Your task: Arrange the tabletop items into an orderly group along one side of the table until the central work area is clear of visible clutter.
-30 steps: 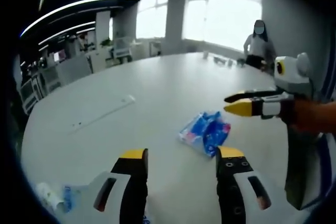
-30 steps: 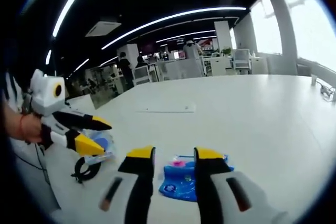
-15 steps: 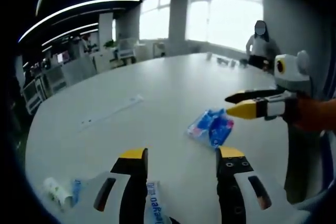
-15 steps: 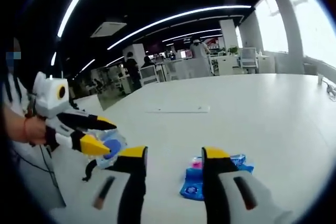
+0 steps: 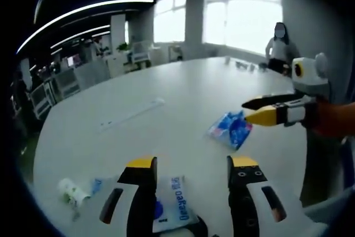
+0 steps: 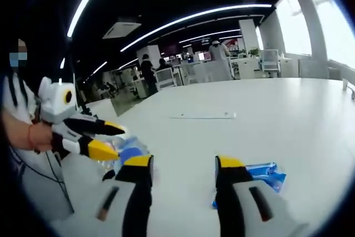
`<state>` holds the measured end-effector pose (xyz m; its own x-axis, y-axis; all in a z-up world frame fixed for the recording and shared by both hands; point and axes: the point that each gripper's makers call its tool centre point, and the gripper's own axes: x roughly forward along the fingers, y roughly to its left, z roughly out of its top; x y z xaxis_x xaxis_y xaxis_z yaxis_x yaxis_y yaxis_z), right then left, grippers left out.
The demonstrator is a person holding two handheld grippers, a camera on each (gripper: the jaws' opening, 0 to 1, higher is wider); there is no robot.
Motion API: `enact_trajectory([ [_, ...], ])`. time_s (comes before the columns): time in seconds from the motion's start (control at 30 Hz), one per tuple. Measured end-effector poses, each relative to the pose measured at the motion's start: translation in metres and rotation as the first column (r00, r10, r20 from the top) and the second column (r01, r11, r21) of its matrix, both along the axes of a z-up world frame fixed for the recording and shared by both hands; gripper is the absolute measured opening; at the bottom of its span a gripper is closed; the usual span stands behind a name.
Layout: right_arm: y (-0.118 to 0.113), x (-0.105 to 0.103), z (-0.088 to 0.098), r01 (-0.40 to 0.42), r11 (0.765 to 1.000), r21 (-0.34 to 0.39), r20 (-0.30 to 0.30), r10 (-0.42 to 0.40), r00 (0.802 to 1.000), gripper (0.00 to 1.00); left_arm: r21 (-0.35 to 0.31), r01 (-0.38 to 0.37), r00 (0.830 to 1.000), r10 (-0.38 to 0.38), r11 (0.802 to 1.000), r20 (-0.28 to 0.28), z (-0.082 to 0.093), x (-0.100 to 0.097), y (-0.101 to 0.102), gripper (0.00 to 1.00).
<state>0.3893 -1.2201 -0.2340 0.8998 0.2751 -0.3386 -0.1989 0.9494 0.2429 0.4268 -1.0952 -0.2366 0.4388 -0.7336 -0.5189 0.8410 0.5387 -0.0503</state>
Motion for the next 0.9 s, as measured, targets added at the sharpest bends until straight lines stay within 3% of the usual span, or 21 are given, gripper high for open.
enact_trajectory([
  [0.4,0.046,-0.002,0.000,-0.055,0.998,0.015,-0.005,0.055,0.998,0.42,0.013,-0.037,0.999,0.037,0.999,0.016,0.005,0.002,0.040,0.47],
  [0.9,0.080,-0.001,0.001,-0.082,0.997,0.010,-0.018,0.083,0.996,0.42,0.017,-0.073,0.997,0.073,0.997,0.024,0.010,0.003,0.084,0.47],
])
